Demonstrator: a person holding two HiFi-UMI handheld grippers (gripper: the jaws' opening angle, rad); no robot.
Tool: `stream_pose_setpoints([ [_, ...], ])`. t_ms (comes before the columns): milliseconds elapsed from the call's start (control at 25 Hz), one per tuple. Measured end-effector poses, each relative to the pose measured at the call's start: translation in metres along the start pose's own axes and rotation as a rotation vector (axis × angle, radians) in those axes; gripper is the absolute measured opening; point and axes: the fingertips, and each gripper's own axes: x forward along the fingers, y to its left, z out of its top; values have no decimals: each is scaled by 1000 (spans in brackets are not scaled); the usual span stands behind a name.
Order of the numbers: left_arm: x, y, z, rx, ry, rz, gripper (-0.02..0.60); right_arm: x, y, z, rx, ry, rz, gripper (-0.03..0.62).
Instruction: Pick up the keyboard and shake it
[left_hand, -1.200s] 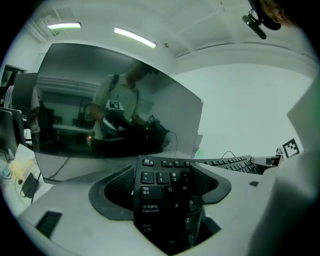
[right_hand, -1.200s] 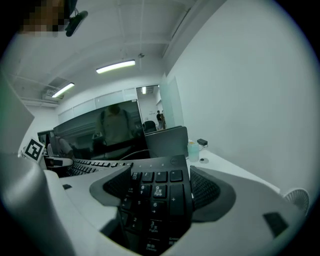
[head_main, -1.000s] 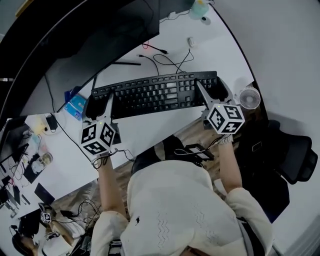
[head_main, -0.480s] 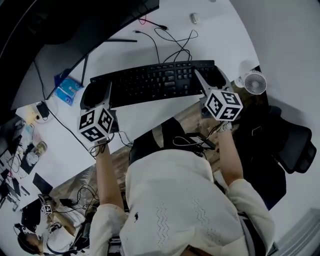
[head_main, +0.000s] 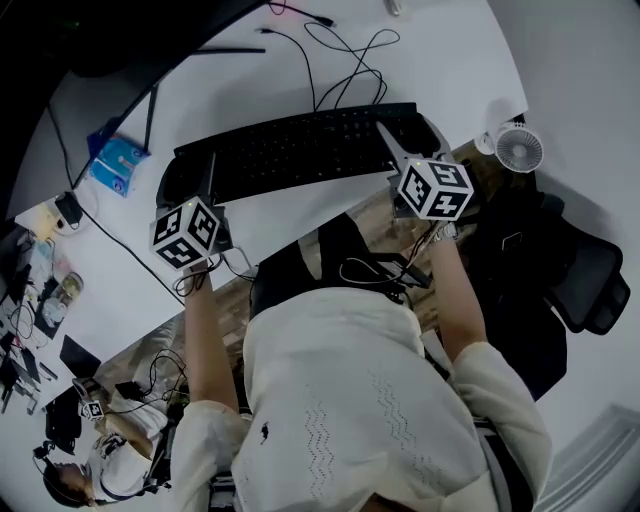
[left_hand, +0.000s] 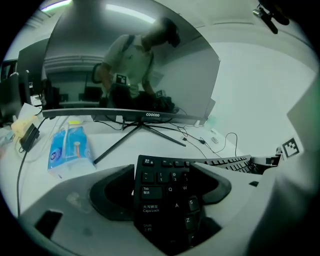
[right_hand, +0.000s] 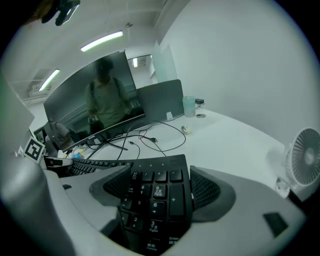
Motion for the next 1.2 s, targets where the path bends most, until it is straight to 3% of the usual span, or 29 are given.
stream_pose_setpoints([
  [440,21,16,-37,-17,81,41,331,33,-8,-44,31,73,19,356],
  [1200,44,21,-59,-18,73,40,331,55,-21,-71,52,79,32,357],
])
